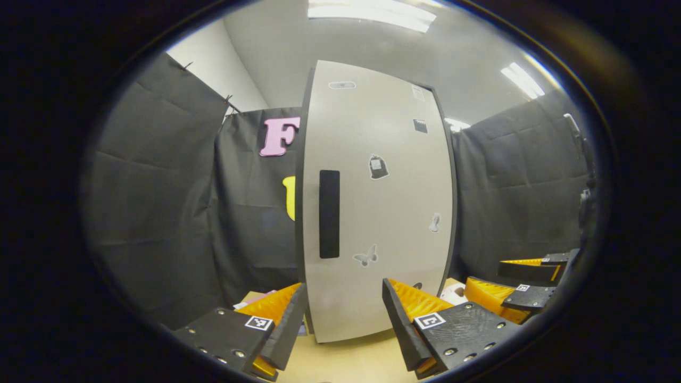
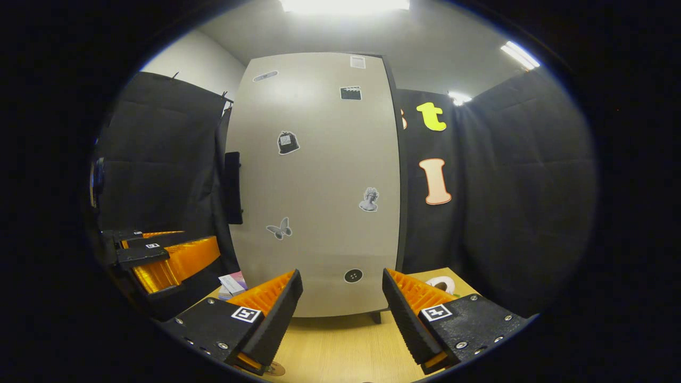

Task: Open the cabinet door with the right hand, grasp the bottle in the cabinet with the left hand and place it on the coaster, then close the cabinet door with the right hand.

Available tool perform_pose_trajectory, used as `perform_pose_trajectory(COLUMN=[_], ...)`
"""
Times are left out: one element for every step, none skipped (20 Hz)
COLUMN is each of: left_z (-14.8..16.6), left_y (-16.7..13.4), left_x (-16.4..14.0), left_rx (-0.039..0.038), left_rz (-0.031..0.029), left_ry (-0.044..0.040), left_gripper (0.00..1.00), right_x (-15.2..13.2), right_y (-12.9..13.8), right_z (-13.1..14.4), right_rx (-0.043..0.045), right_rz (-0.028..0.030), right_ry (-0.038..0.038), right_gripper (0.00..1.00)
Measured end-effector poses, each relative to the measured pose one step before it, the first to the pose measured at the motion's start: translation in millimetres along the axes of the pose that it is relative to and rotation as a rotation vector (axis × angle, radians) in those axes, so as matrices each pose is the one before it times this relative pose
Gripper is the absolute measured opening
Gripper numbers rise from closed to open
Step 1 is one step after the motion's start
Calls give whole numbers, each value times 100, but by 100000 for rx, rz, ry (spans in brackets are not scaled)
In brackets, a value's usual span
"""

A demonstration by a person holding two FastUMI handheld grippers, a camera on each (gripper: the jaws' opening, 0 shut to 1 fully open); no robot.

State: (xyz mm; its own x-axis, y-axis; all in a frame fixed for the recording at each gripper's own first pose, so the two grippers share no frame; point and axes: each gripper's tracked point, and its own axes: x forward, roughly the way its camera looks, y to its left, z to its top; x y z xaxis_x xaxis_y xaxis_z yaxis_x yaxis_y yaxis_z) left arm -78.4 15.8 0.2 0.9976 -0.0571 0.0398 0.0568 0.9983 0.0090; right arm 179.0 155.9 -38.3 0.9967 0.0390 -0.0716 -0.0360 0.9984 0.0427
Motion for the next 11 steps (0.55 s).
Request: perform_pose_trajectory(left_z=[-29,-53,118,-31,23,122,146,-106,52,-90,54], left_y=[90,76,31,9,-147,-48,131,56,90,192,150], left_x=[-35,-54,-109,83,32,-104,-112,4,-41,46,-55], left_rx=[172,438,596,402,299,776,893,458,13,-125,-134], left_rz=[193,-2,193,-286,-598,63,402,60,270,331,172], left_ry=[114,33,20,51,-122,-156,-241,-119,-47,-6,33], left_gripper=[81,80,80,80,80,81,80,80,80,81,81], right_x=[100,-36,54,-27,-35,26,51,32,48,-15,127], right_y=[66,15,25,144,102,11,-5,26,94,120,30], right_z=[-42,38,4,124,9,58,-66,-12,1,11,80], right_rx=[85,21,214,314,97,-163,-225,-36,530,362,-86], right_rz=[37,-148,6,100,54,11,8,-7,163,134,101], right_ry=[-62,-34,-58,-214,-216,4,116,157,-39,-34,-28], right_gripper=[94,94,93,93,93,93,94,94,93,94,93])
